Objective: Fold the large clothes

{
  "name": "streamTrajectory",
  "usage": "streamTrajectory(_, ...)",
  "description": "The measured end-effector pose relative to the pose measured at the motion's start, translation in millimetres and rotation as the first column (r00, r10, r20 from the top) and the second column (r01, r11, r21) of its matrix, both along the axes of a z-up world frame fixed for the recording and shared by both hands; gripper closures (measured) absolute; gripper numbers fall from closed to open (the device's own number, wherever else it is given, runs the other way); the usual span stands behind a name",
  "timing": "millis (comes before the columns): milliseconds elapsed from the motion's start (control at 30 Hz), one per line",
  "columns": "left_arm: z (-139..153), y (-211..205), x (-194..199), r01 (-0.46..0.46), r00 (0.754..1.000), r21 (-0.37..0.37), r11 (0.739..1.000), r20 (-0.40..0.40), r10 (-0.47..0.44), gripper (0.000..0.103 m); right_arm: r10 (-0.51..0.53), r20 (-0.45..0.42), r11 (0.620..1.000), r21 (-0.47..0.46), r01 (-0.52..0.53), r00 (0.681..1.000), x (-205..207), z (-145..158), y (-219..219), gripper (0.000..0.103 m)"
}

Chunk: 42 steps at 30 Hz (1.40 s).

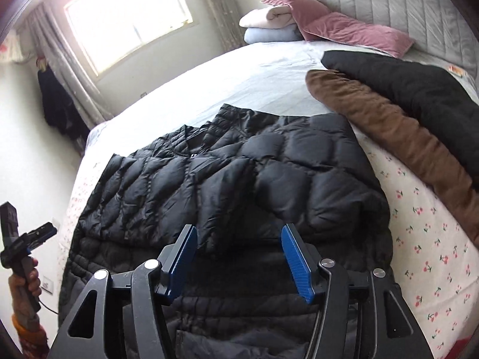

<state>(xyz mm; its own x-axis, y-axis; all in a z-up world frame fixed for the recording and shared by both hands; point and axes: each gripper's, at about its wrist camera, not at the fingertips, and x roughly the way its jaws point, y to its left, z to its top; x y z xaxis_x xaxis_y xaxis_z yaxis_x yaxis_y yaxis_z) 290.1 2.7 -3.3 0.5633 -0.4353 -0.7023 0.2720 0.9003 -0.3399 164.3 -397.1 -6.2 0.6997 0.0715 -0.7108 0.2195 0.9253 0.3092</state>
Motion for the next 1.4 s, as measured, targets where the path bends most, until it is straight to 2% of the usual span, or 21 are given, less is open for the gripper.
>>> streamTrajectory(167,5,-23,63,0.052,0.997,0.071,0.996,-0.064,-0.048,0.008,0.025,-0.025,0.999,0.034,-0.024,0.999,31,-6,-1,0.043)
streamTrajectory(300,-23,-41,127,0.054,0.99,0.087,0.995,-0.132,-0.043,0.009,0.08,-0.061,0.996,0.03,-0.079,0.995,78,-18,27,0.043)
streamTrajectory(367,-44,-43,150,0.03,0.982,0.076,0.997,-0.189,-0.015,0.022,0.083,-0.102,0.996,-0.015,-0.085,0.991,101,-30,39,0.045)
streamTrajectory(400,-54,-44,159,0.016,0.976,0.05,0.999,-0.219,-0.004,0.029,0.079,-0.12,0.996,-0.038,-0.084,0.99,111,-36,44,0.054)
streamTrajectory(433,-62,-42,164,0.006,0.971,0.012,1.0,-0.24,-0.003,0.058,0.08,-0.127,0.995,-0.056,-0.087,0.989,117,-40,47,0.076)
streamTrajectory(467,-64,-39,164,-0.009,0.969,-0.029,1.0,-0.246,0.001,0.081,0.087,-0.129,0.992,-0.082,-0.098,0.988,125,-42,51,0.082)
streamTrajectory(500,-63,-33,162,-0.044,0.973,-0.073,0.996,-0.23,0.026,0.081,0.095,-0.11,0.988,-0.107,-0.107,0.989,132,-41,56,0.083)
streamTrajectory(567,-53,-21,149,-0.097,0.986,-0.097,0.991,-0.148,0.082,0.081,0.097,-0.076,0.982,-0.155,-0.108,0.992,141,-36,62,0.084)
streamTrajectory(600,-52,-18,145,-0.11,0.988,-0.077,0.991,-0.117,0.101,0.08,0.1,-0.075,0.98,-0.164,-0.111,0.992,146,-34,64,0.084)
streamTrajectory(667,-53,-14,139,-0.164,0.984,0.038,0.986,-0.071,0.166,0.073,0.101,-0.094,0.972,-0.202,-0.118,0.99,159,-36,73,0.083)
streamTrajectory(733,-55,-13,136,-0.173,0.982,0.125,0.977,-0.057,0.181,0.07,0.089,-0.123,0.956,-0.27,-0.119,0.988,167,-42,81,0.077)
streamTrajectory(800,-45,-11,126,-0.144,0.988,0.118,0.983,-0.032,0.148,0.07,0.074,-0.139,0.951,-0.287,-0.112,0.988,167,-41,83,0.075)
streamTrajectory(833,-37,-12,119,-0.128,0.992,0.104,0.986,-0.002,0.129,0.064,0.068,-0.128,0.954,-0.281,-0.102,0.989,163,-38,82,0.074)
streamTrajectory(933,-9,-25,97,-0.059,0.993,0.064,0.996,0.111,0.052,0.033,0.07,-0.054,0.96,-0.269,-0.082,0.996,147,-23,83,0.062)
streamTrajectory(967,-5,-32,92,-0.026,0.992,0.056,0.998,0.126,0.019,0.028,0.07,-0.041,0.96,-0.27,-0.079,0.997,142,-21,83,0.061)
streamTrajectory(1033,-10,-47,86,0.056,0.993,0.051,0.997,0.102,-0.061,0.021,0.075,-0.045,0.961,-0.265,-0.084,0.996,138,-23,83,0.06)
streamTrajectory(1100,-31,-62,86,0.111,0.993,0.083,0.99,0.04,-0.115,0.019,0.075,-0.07,0.963,-0.256,-0.09,0.995,137,-33,79,0.06)
streamTrajectory(1167,-60,-62,90,0.121,0.993,0.129,0.984,-0.031,-0.118,0.019,0.058,-0.103,0.963,-0.256,-0.083,0.993,138,-48,73,0.06)
streamTrajectory(1233,-84,-57,96,0.112,0.992,0.148,0.983,-0.075,-0.101,0.019,0.043,-0.13,0.969,-0.236,-0.072,0.991,137,-62,64,0.053)
streamTrajectory(1300,-83,-53,92,0.093,0.994,0.135,0.987,-0.065,-0.084,0.018,0.026,-0.129,0.979,-0.195,-0.051,0.991,130,-63,59,0.053)
streamTrajectory(1400,-68,-48,84,0.078,0.994,0.093,0.993,-0.089,-0.069,0.018,0.019,-0.116,0.987,-0.156,-0.037,0.993,109,-47,59,0.048)
